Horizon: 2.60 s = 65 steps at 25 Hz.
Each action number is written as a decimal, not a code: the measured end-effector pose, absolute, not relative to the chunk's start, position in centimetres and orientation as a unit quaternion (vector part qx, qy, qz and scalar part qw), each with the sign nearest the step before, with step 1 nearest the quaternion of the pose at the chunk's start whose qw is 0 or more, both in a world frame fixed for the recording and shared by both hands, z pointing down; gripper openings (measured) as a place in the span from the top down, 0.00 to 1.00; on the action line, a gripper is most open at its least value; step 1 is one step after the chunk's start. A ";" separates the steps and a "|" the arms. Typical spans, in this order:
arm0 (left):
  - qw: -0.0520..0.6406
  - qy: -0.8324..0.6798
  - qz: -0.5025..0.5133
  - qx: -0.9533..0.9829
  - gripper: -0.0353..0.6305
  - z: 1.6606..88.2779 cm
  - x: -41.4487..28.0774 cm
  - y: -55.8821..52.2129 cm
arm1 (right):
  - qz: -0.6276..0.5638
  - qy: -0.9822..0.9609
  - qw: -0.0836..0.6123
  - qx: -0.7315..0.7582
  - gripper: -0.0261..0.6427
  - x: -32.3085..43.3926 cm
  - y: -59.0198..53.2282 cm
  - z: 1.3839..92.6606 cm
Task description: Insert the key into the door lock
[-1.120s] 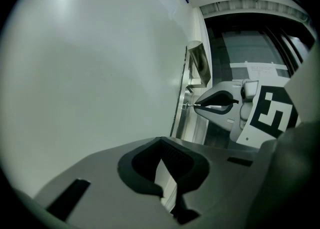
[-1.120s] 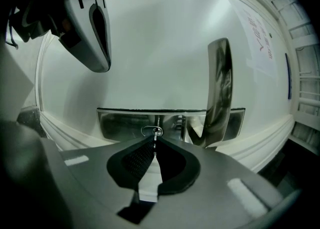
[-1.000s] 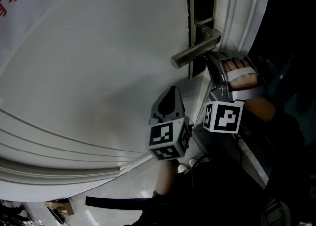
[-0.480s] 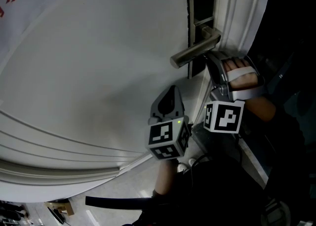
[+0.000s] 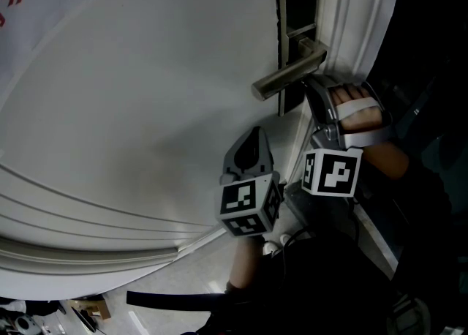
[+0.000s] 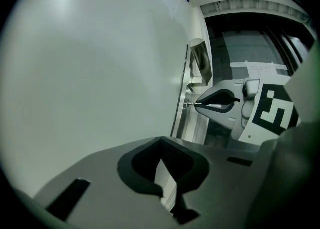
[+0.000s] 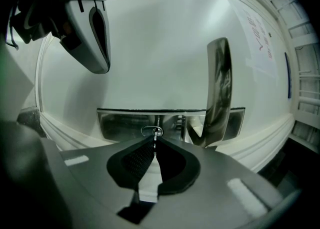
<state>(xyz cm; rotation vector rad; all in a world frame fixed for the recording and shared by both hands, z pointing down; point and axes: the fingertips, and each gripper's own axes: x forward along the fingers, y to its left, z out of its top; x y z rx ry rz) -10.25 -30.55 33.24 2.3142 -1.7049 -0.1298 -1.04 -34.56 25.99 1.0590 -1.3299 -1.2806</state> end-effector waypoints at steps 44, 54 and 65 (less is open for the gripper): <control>0.138 -0.578 -0.044 0.803 0.95 33.4 -9.7 -31.1 | -0.531 -0.543 0.487 0.431 0.94 -1.4 -34.9 25.9; 0.133 -0.582 -0.046 0.801 0.95 33.2 -9.6 -31.0 | -0.528 -0.546 0.485 0.433 0.94 -1.1 -34.9 25.8; 0.129 -0.578 -0.046 0.805 0.95 32.7 -8.9 -30.5 | -0.526 -0.546 0.483 0.438 0.94 -1.0 -35.0 25.8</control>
